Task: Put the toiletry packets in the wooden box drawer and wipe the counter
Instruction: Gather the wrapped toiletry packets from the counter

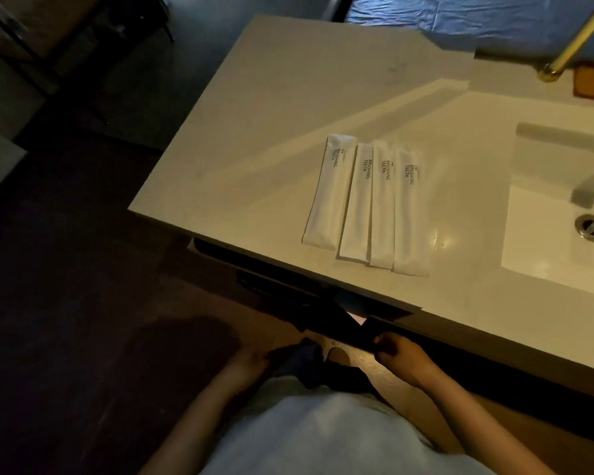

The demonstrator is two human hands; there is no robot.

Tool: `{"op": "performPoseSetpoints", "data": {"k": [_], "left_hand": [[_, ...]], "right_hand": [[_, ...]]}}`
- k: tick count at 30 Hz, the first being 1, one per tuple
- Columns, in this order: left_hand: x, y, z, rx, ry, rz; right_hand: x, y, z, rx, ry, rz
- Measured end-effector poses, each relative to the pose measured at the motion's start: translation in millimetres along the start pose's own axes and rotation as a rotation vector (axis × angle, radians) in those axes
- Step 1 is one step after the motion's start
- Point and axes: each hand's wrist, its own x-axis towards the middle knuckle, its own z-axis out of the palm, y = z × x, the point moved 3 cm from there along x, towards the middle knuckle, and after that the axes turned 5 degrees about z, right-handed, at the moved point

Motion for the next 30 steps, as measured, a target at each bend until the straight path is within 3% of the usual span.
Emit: {"op": "performPoseSetpoints", "data": {"k": [4,7,9,11,14,18,25,30], "left_hand": [[-24,72,-30,0.187,-0.078,0.288],[-47,128,-59,0.208,-0.098,0.52],[-52,163,-78,0.184,-0.012,0.653],[-43,191,-98,0.119,0.198,0.72],[-2,218,-123,0.183,0.437,0.572],[51,236,-130,0.412,0.342,0.288],[67,253,-113,0.363,0.421,0.338],[65,265,-103,0.087,0.304,0.375]], "right_hand": [[-44,-37,-31,-0.257,0.03,-0.162],[-86,-67,-64,-0.252,0.104,-0.312],[-105,-87,-87,-0.108,0.182,-0.36],[-106,-102,-110,0.019,0.383,-0.371],[-81,-115,-137,-0.028,0.712,-0.245],[-39,-132,-144,-0.132,0.738,-0.026],[-18,-147,-127,-0.138,0.854,0.007],[-18,-143,-126,0.004,0.861,-0.07]]}}
